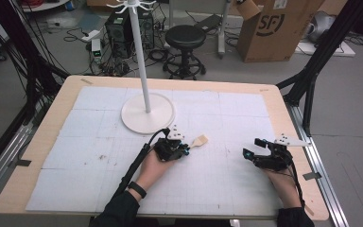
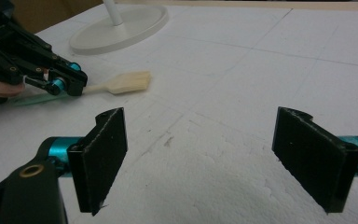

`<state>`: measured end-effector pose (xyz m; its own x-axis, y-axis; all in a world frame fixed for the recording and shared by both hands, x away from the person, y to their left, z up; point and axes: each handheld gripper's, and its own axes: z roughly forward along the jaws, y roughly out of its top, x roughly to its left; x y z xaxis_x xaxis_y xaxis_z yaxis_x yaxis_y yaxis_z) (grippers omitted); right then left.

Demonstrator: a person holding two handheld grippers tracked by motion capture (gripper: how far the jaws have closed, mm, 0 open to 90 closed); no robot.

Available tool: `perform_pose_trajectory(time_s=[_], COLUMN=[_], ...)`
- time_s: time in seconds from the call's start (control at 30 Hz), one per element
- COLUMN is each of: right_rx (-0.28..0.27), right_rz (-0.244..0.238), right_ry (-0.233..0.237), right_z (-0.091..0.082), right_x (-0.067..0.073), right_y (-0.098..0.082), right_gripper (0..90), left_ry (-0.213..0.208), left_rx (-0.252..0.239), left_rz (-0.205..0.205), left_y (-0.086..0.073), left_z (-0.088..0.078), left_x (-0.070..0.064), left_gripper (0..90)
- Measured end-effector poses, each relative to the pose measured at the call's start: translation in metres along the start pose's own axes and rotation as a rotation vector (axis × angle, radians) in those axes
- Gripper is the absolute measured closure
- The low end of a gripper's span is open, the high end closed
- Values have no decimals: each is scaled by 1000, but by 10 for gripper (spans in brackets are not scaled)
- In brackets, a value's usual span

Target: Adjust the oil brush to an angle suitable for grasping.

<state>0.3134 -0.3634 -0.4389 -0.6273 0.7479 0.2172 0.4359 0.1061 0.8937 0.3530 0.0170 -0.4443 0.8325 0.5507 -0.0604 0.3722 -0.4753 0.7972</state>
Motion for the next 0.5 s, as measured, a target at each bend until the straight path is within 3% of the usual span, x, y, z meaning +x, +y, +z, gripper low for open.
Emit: perform_pose_trajectory(time_s=[0.1, 0.13, 0.2, 0.23, 0.37, 0.4, 0.43, 0.5], right_rx=[-1, -3, -7, -9, -19, -22, -29, -38], right_rz=[5, 4, -3, 0, 7, 13, 9, 7], right_ry=[0, -1, -3, -3, -5, -5, -5, -8], right_z=[-1, -1, -1, -2, -6, -8, -9, -11], right_x=[1, 1, 1, 2, 3, 4, 4, 4], right_y=[0, 1, 1, 1, 2, 2, 3, 3], right_gripper=[175, 175, 176, 178, 179, 179, 180, 181], left_ry=[-21, -36, -44, -64, -101, -128, -128, -146], left_rx=[-24, -32, -37, -30, -27, -20, -20, -33], left_rz=[1, 27, 31, 60, 102, 143, 143, 192], left_y=[2, 3, 4, 6, 11, 16, 16, 20], left_z=[-3, -5, -5, -5, -3, -1, -1, 2], left_x=[1, 1, 0, -1, -5, -9, -9, -13], left_gripper=[821, 821, 822, 822, 821, 821, 821, 822])
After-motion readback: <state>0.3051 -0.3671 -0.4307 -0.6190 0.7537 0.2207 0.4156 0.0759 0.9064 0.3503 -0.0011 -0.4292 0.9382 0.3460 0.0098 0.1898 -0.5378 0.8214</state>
